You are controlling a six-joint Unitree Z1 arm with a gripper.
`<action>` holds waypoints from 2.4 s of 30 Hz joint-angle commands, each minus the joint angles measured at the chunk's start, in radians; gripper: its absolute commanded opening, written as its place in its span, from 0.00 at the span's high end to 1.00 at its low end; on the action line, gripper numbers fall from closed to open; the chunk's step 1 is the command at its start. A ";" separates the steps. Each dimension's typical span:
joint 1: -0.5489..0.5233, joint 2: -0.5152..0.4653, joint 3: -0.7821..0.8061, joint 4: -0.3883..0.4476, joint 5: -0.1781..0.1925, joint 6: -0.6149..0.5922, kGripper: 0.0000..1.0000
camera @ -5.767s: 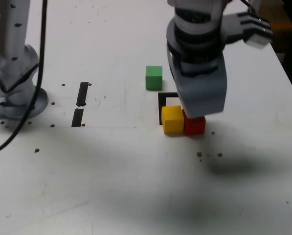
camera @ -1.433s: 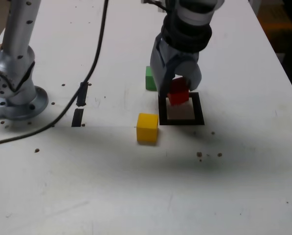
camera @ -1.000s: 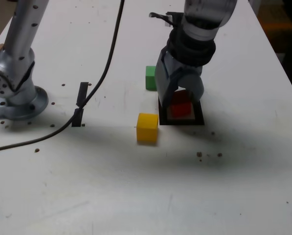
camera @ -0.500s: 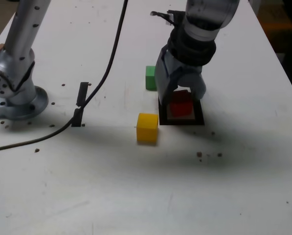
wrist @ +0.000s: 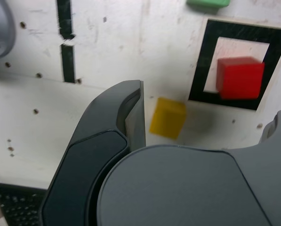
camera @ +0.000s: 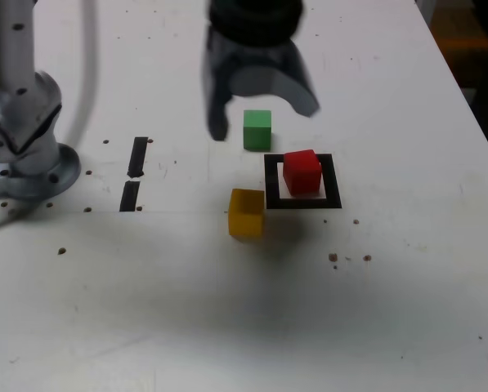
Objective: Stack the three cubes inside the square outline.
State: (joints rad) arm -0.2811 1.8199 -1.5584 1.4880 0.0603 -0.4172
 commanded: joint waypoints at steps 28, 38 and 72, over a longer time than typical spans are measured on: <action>-0.109 -0.067 0.395 -0.354 -0.049 -0.086 0.02; -0.105 0.098 0.294 -0.332 -0.104 0.079 0.06; -0.050 0.078 0.162 -0.185 -0.069 0.098 0.91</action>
State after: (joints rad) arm -0.3341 1.9359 -1.3764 1.2672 -0.0162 -0.3126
